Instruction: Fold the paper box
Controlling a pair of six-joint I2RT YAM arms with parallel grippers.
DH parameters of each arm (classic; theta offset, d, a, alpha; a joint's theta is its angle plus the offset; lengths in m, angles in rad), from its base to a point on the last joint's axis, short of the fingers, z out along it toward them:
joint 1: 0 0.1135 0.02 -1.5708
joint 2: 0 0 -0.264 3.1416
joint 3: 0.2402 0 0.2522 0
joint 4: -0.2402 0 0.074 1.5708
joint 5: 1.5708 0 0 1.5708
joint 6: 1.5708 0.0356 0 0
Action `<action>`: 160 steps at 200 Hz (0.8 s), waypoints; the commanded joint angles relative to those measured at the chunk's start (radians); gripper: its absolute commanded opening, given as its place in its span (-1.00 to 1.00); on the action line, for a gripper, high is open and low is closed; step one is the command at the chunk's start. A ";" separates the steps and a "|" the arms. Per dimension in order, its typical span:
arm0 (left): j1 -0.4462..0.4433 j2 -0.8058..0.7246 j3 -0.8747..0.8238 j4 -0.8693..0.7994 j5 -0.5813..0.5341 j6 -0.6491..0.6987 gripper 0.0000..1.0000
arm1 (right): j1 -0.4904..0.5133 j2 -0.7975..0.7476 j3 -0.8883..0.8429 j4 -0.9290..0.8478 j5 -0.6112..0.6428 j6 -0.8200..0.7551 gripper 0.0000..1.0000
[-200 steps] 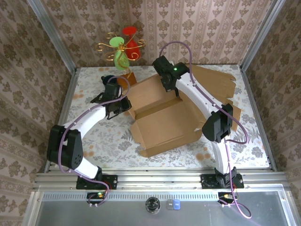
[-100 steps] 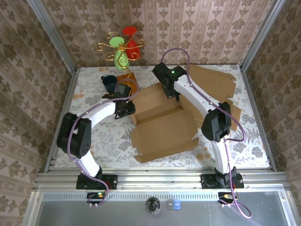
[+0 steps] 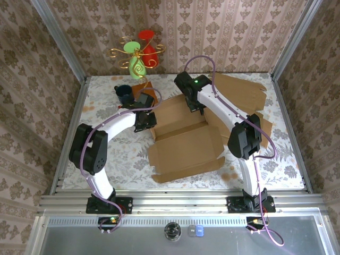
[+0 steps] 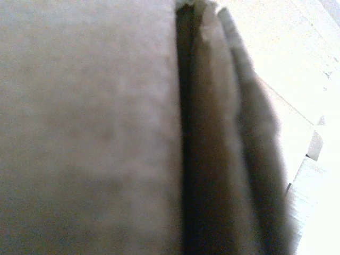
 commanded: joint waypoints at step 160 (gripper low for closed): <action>-0.018 -0.079 -0.004 -0.059 0.142 -0.017 0.42 | -0.088 0.030 -0.068 -0.054 -0.139 0.121 -1.00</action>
